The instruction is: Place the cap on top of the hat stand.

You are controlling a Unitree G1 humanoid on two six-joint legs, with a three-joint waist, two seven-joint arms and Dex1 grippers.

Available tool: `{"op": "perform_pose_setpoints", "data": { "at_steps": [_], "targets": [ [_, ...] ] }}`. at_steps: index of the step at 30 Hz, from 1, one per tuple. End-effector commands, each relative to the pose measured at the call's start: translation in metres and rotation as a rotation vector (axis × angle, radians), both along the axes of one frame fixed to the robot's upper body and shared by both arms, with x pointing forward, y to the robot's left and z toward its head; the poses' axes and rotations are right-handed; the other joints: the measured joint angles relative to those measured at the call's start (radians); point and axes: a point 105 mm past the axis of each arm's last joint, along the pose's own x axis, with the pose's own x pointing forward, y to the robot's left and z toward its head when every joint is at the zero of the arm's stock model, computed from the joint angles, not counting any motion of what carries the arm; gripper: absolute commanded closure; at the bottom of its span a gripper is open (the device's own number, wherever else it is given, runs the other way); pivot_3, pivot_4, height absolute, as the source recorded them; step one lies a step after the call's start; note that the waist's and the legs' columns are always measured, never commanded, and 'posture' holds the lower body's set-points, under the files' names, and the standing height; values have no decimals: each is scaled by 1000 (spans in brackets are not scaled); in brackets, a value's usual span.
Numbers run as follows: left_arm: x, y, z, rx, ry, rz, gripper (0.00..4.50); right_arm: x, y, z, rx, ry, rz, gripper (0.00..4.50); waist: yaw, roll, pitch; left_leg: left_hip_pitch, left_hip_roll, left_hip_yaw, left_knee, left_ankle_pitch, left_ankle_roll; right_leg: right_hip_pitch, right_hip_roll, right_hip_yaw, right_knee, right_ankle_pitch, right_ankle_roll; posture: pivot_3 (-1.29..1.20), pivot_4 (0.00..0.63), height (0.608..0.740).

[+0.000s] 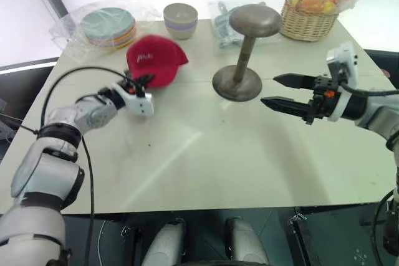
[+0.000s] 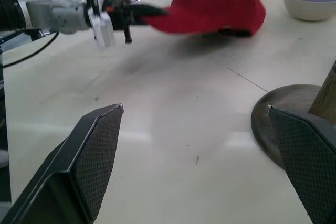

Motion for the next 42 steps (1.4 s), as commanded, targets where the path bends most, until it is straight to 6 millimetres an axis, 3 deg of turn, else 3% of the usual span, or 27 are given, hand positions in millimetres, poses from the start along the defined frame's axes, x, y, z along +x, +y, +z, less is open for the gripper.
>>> {"op": "perform_pose_setpoints", "data": {
  "at_steps": [1, 5, 10, 15, 22, 27, 31, 35, 42],
  "targets": [
    [-13, -18, 97, -65, -267, -43, 4491, 5, -31, 39, 1, -141, -107, 0, 0, 0, 0, 0, -2, 0, 0, 0, 0, 0, -2, 0, 0, 0, 0, 0, 150, 740],
    [-19, -49, 135, -26, -343, -41, 4491, 14, -58, 57, 1, -205, -212, 0, -1, 0, 0, 1, -6, 0, 0, 0, 2, 1, -5, 0, 0, 0, 0, 0, 150, 740],
    [-19, -99, 153, -45, -296, -66, 4491, 19, -90, 69, -8, -264, -323, 0, -2, 0, 0, 1, -6, 0, 0, 0, 3, 1, -5, 0, 0, 0, 1, 0, 150, 740],
    [-30, -152, 153, -56, -238, -147, 4491, 12, -99, 68, -17, -281, -352, 0, -3, 0, 0, 1, -6, 0, -1, 0, 3, 1, -5, 0, 0, 0, 1, 0, 150, 740],
    [-53, -214, 133, -20, -179, -285, 4491, 1, -110, 68, -22, -296, -406, 0, -1, 0, 0, 1, -6, 1, 0, 0, 3, 1, -5, 1, 0, 0, 1, 0, 150, 740],
    [-58, -234, 129, 4, -167, -306, 4491, -4, -110, 67, -20, -300, -423, 0, -2, 0, 0, 2, -6, 1, 0, 0, 3, 1, -5, 1, 0, 0, 1, 0, 150, 740],
    [-60, -244, 111, 82, -121, -302, 4491, -7, -112, 66, -16, -301, -433, 0, -1, 0, 0, 2, -6, 1, 0, 0, 3, 1, -5, 1, 0, 0, 1, 0, 150, 740],
    [-56, -244, 83, 192, -52, -264, 4491, -7, -111, 65, -9, -299, -438, 0, -1, 0, 0, 2, -6, 1, 0, 1, 3, 1, -5, 1, 0, 0, 1, 0, 150, 740],
    [-53, -237, 60, 296, -2, -221, 4491, -6, -111, 61, -1, -291, -439, 0, 0, 0, 0, 2, -6, 1, 1, 1, 3, 2, -6, 1, 1, 0, 1, 0, 150, 740]
  ]
}}
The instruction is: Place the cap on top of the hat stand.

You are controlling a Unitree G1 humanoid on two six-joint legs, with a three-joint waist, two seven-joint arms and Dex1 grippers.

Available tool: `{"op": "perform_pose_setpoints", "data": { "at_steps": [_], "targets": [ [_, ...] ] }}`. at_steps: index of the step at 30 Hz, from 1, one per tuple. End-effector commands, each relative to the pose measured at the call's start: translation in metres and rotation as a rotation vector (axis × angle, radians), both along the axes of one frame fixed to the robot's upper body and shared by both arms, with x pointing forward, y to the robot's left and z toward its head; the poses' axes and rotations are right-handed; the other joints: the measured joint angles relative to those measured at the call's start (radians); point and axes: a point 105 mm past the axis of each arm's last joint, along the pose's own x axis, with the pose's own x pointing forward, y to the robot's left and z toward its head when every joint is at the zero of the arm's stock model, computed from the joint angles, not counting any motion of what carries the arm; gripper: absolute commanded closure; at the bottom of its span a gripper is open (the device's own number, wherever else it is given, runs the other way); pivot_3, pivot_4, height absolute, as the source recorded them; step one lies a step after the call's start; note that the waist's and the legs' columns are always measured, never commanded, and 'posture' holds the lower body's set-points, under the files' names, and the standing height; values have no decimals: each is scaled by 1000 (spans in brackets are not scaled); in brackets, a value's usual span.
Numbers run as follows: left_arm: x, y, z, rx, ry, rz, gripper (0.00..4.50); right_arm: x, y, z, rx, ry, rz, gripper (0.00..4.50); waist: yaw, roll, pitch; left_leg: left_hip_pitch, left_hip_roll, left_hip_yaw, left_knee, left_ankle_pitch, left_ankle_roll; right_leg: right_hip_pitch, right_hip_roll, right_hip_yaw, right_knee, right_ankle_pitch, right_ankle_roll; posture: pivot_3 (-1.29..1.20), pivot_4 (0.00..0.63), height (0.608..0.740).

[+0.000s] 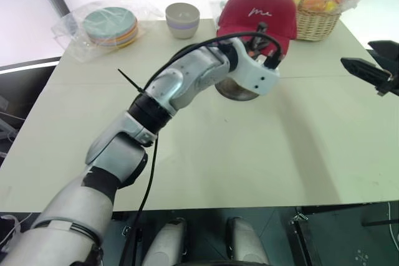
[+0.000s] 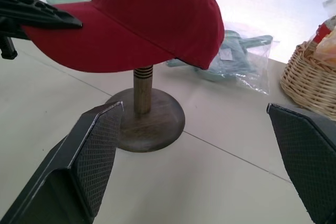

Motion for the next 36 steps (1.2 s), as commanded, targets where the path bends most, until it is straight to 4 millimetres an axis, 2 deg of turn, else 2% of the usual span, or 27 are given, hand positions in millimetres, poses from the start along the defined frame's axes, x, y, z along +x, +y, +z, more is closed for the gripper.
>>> {"op": "perform_pose_setpoints", "data": {
  "at_steps": [1, 10, 17, 20, 26, 27, 33, 36],
  "targets": [
    [-6, -1, -5, 30, 11, -4, 4491, -6, 2, 16, -7, -67, 7, 0, 0, 0, 0, 0, 0, 0, 0, 0, 0, 0, 0, 0, 0, 0, 0, 0, 150, 740],
    [-25, -5, -33, 62, 139, -38, 4491, -2, 4, 15, -5, -67, 18, 0, -1, 0, 0, 2, 0, 0, 1, 0, 0, 3, 0, 0, 0, 0, 0, 0, 150, 740],
    [-27, -7, -29, 42, 140, -47, 4491, 0, 5, 14, -2, -68, 24, 0, 0, 1, 0, 2, 0, 0, 1, 0, 0, 3, 0, 0, 0, 0, 0, 0, 150, 740],
    [-27, -8, -27, 36, 131, -52, 3457, -1, 5, 14, 0, -70, 24, 0, 0, 1, 0, 2, 0, 0, 1, 0, 0, 3, 0, 0, 0, 0, 0, 0, 150, 740],
    [-26, -6, -24, 30, 120, -55, 342, -1, 4, 13, 3, -73, 24, 0, -1, 1, 0, 2, 0, 0, 1, 0, 0, 3, 0, 0, 0, 0, 0, 0, 150, 740],
    [-27, -6, -24, 30, 119, -56, 17, -1, 4, 13, 3, -73, 24, 0, -1, 1, 0, 2, 0, 0, 1, 0, 0, 3, 0, 0, 0, 0, 0, 0, 150, 740],
    [-28, -5, -23, 15, 164, -70, 17, 0, 5, 13, 3, -76, 30, 0, 0, 1, 0, 2, 0, 0, 1, 0, 0, 3, 0, 0, 0, 0, 0, 0, 150, 740],
    [-32, -3, -25, 3, 271, -87, 17, 1, 5, 13, 3, -78, 32, 0, -1, 1, 0, 2, 0, 0, 1, 0, 0, 3, 0, 0, 0, 0, 0, 0, 150, 740]
  ]
}}
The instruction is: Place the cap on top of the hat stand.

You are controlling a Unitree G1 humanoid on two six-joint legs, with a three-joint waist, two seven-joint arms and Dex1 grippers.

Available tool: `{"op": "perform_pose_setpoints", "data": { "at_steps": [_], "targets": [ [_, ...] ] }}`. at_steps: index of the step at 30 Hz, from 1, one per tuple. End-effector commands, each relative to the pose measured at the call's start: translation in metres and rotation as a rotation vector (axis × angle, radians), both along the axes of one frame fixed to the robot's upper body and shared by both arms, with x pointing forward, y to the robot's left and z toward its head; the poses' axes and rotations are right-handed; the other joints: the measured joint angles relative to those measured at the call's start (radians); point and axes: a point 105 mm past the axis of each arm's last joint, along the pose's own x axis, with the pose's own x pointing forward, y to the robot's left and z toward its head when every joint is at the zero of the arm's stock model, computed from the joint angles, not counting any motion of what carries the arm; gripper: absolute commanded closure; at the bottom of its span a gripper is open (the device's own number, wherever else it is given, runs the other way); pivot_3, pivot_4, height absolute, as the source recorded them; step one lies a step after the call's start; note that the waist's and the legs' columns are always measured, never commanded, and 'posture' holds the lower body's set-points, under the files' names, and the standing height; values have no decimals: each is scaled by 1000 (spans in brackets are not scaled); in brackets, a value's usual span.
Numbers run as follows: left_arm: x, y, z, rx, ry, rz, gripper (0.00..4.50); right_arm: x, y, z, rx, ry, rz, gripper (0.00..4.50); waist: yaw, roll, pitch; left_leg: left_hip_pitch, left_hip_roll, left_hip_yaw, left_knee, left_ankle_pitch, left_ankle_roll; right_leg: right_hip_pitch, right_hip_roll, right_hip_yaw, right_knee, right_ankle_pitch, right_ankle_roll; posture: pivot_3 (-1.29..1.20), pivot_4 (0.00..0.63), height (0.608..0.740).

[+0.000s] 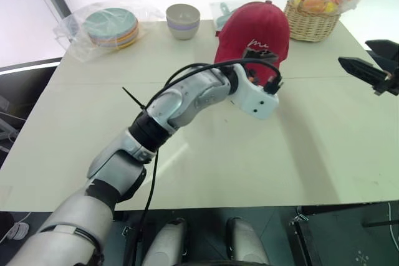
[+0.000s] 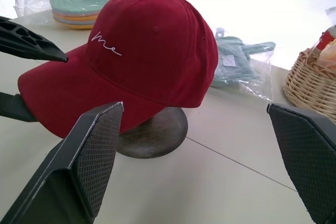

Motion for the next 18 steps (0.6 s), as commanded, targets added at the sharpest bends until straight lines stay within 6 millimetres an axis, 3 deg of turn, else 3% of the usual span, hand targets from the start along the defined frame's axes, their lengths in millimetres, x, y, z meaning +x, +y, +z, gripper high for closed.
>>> {"op": "perform_pose_setpoints", "data": {
  "at_steps": [1, 6, 12, 18],
  "targets": [
    [-10, 1, 14, -59, 98, -34, 17, -2, 2, 12, -1, -57, 16, 0, -1, 0, 0, 0, 0, 0, 0, 0, 0, 0, 0, 0, 0, 0, 0, 0, 150, 740],
    [-27, 7, 9, -33, 278, -72, 17, -1, 3, 13, -2, -61, 19, 0, -1, 0, 0, 0, 0, 0, 0, 0, 0, 0, 0, 0, 0, 0, 0, 0, 150, 740],
    [-38, 6, 21, -100, 436, -103, 17, 1, 2, 13, -1, -63, 21, 0, -1, 0, 0, 0, 0, 0, 1, 0, 0, 0, 0, 0, 0, 0, 0, 0, 150, 740],
    [-15, 3, 69, -399, 476, -54, 17, 2, 2, 13, 1, -63, 21, 0, 0, 0, 0, 0, 0, -1, 2, 0, 0, 1, 0, 0, 0, 0, 0, 0, 150, 740]
  ]
}}
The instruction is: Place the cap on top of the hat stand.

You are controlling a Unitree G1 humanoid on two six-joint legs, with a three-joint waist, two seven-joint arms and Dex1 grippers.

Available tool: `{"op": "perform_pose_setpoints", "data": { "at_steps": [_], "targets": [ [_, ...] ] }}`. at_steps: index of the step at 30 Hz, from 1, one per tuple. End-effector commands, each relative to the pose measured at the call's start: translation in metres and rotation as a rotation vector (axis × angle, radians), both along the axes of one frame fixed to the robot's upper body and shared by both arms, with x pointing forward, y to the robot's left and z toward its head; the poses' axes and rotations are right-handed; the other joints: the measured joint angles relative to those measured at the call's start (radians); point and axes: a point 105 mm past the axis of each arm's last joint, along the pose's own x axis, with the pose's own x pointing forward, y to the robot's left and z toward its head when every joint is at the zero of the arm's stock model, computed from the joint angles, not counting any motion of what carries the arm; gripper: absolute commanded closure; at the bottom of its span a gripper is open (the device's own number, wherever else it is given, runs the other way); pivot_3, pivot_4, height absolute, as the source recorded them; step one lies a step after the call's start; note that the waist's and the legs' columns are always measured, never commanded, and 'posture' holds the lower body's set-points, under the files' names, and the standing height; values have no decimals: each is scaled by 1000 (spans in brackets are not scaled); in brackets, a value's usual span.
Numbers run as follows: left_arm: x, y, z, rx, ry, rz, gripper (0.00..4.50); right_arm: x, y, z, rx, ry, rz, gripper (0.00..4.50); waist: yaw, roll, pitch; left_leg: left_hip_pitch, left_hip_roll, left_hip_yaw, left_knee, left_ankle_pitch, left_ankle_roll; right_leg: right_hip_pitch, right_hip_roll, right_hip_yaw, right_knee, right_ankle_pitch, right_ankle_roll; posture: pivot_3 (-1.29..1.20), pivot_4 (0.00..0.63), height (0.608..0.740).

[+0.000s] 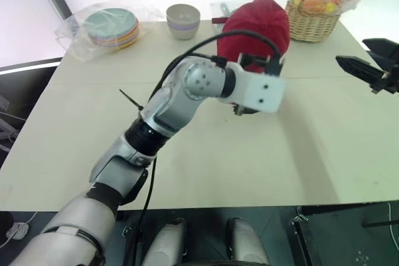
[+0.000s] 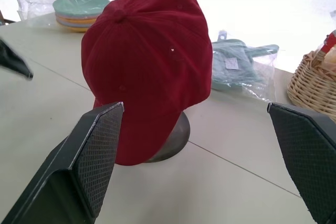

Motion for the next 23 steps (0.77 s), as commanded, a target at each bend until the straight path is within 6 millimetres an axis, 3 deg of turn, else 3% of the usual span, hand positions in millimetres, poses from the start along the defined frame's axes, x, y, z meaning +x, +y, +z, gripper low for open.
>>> {"op": "perform_pose_setpoints", "data": {
  "at_steps": [1, 4, 6, 12, 15, 17, 21, 23],
  "targets": [
    [17, 5, 57, -267, -4, 82, 17, -3, 1, 14, -2, -63, 8, 0, 0, 0, 0, 0, 0, 0, 0, 0, 0, 0, 0, 0, 0, 0, 0, 0, 150, 740],
    [37, 22, 96, -502, 50, 171, 17, -3, 1, 14, 0, -61, 9, 0, -2, 0, 0, 0, 0, 0, 0, 0, 0, 0, 0, 0, 0, 0, 0, 0, 150, 740],
    [58, 49, 114, -660, 136, 261, 17, -3, 1, 14, 2, -60, 9, 0, -5, 0, 0, 0, 0, 0, 0, 0, 0, 0, 0, 0, 1, 0, 0, 0, 150, 740],
    [83, 125, 131, -926, 294, 331, 17, 0, -1, 14, 12, -57, 10, 0, -6, 1, 0, 1, 0, 0, 0, 0, 0, -1, 1, 0, 2, 0, 0, 0, 150, 740],
    [88, 168, 128, -965, 312, 388, 17, 3, -2, 10, 23, -48, 13, 0, -6, 1, 0, 1, 0, 0, 0, 0, 0, -1, 1, 1, 2, 0, 0, 0, 150, 740],
    [86, 184, 122, -954, 311, 403, 17, 5, -2, 7, 31, -42, 14, 0, -6, 1, 0, 1, 0, -1, 0, 0, 0, -1, 1, 0, 2, 0, 0, 0, 150, 740],
    [80, 231, 84, -896, 342, 490, 17, 14, -7, -2, 51, -30, -18, 0, -4, 1, 0, 1, -1, -2, 1, 0, 0, 0, 0, 0, 3, 0, 0, 0, 150, 740],
    [73, 243, 72, -882, 339, 515, 17, 18, -9, -5, 56, -27, -31, 0, -5, 1, 0, 1, -1, -2, 2, 0, 0, 0, 0, 0, 3, 0, 0, 0, 150, 740]
  ]
}}
